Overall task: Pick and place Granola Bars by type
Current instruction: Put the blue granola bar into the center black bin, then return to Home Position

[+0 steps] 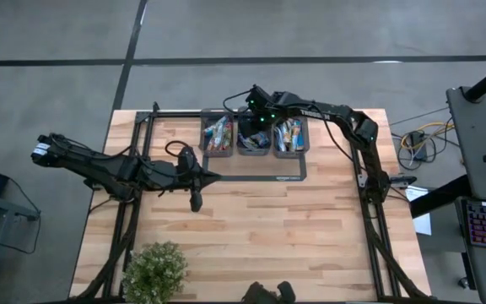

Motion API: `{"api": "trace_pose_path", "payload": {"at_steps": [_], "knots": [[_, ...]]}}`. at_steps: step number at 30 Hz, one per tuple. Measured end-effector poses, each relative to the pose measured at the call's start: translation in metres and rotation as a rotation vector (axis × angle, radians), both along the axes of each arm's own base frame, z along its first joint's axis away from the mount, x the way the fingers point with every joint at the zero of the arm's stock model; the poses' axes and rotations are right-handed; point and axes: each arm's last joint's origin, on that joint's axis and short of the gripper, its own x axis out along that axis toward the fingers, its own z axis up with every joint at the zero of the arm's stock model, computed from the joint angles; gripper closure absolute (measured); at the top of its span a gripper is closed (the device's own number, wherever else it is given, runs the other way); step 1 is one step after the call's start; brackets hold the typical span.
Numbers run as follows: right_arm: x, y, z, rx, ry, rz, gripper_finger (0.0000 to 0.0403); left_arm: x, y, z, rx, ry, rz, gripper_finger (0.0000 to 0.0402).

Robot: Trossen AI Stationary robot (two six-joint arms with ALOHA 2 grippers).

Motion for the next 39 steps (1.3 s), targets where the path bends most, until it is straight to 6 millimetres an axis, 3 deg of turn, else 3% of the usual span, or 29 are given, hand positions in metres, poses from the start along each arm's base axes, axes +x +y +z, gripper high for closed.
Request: {"api": "trace_pose_path", "payload": {"at_steps": [6,11,15,18,22,24,32,39], "knots": [[0.0,0.0,0.0,0.0,-0.001,-0.003,0.023,0.0,0.0,0.0,-0.004,-0.001,0.004,0.0401],[0.001,0.001,0.001,-0.006,0.0,0.009,0.0212,0.0,0.0,0.0,-0.015,-0.004,0.008,0.0401],[0.0,0.004,0.007,-0.029,-0.009,0.045,0.023,0.0,0.0,0.0,-0.014,-0.003,0.007,0.0401],[-0.001,0.009,0.018,-0.056,-0.022,0.09,0.0275,0.0,0.0,0.0,0.001,0.0,0.002,0.0401],[-0.006,0.023,0.043,-0.098,-0.059,0.189,0.0361,0.0,0.0,0.0,0.031,0.006,-0.008,0.0401],[-0.009,0.034,0.059,-0.136,-0.082,0.252,0.0384,0.0,0.0,0.0,0.046,0.013,-0.012,0.0401],[-0.032,0.082,0.131,-0.272,-0.259,0.45,0.0394,0.0,0.0,-0.001,0.094,0.032,-0.028,0.0401],[-0.063,0.131,0.188,-0.354,-0.41,0.536,0.0394,0.0,0.0,-0.001,0.156,0.04,-0.049,0.0401]]}}
